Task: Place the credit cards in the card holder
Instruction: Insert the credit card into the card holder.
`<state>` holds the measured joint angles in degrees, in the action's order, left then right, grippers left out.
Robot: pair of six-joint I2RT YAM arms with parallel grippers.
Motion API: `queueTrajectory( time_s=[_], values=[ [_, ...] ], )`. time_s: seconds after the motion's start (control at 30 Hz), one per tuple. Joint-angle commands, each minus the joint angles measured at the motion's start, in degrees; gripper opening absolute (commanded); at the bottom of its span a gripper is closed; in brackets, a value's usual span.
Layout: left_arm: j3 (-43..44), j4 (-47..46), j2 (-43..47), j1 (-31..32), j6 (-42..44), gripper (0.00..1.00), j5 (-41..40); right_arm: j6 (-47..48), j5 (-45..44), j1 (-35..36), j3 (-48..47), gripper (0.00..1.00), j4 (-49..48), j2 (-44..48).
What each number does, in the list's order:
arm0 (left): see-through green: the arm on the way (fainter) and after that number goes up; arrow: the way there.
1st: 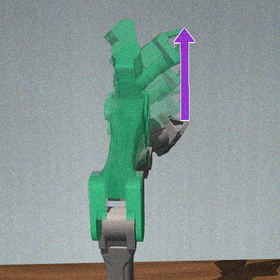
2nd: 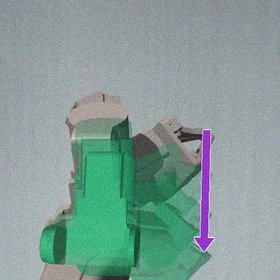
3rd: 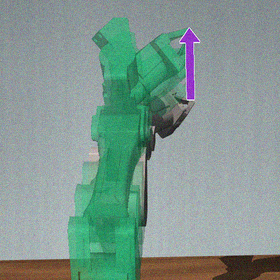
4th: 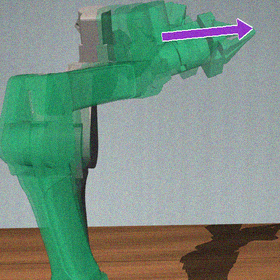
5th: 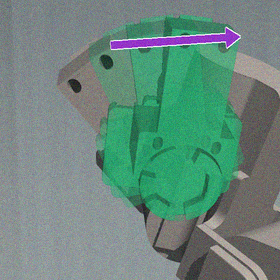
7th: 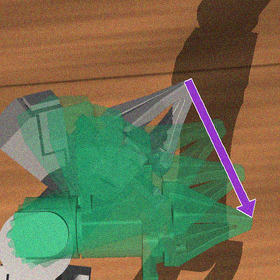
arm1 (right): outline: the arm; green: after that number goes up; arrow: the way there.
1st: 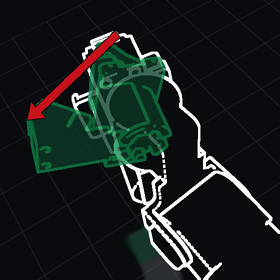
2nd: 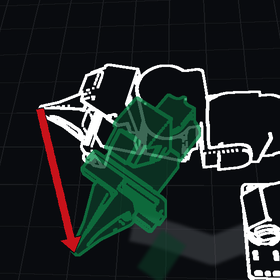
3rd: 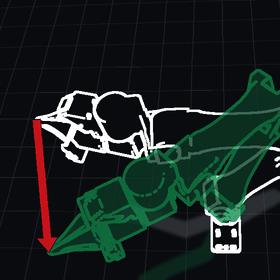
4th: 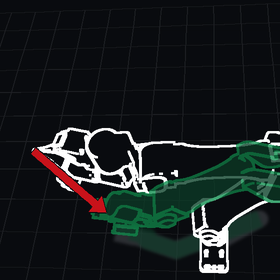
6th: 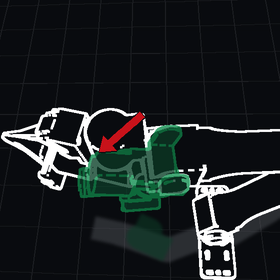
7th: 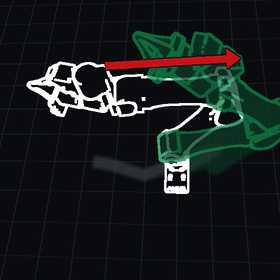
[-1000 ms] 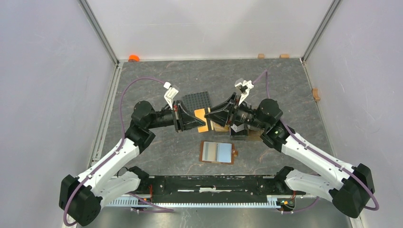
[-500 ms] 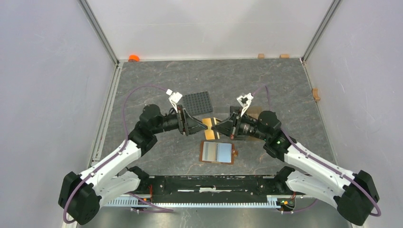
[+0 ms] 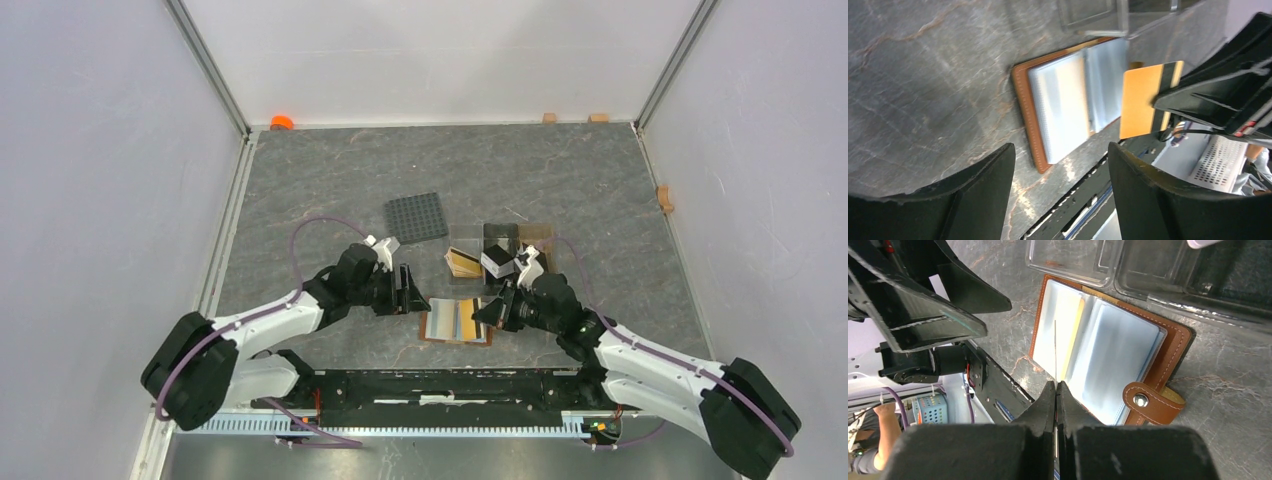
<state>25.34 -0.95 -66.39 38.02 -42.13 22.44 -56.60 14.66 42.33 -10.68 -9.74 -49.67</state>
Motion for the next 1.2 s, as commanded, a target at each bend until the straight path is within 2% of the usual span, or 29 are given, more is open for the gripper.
queueTrajectory(
  time_s=[0.0,0.13,0.27,0.43,1.17],
  values=[
    [3.1,3.3,-3.5,0.6,2.6,0.74,-2.7,-4.4,-0.3,0.0,1.6,0.00,-6.6,-2.9],
    [3.9,4.2,-6.0,0.7,3.7,0.70,-2.6,-7.1,1.3,0.0,3.8,0.00,-12.4,-5.5],
    [4.1,3.8,-8.5,0.7,4.0,0.67,-1.5,-7.2,1.9,0.1,4.0,0.00,-13.0,-6.9],
    [4.3,3.4,-10.1,1.0,4.5,0.64,-1.1,-9.7,4.2,0.1,5.6,0.00,-19.0,-8.8],
    [4.3,3.5,-11.0,1.5,4.8,0.56,-1.2,-10.9,3.7,1.7,6.0,0.00,-21.6,-15.8]
  ],
)
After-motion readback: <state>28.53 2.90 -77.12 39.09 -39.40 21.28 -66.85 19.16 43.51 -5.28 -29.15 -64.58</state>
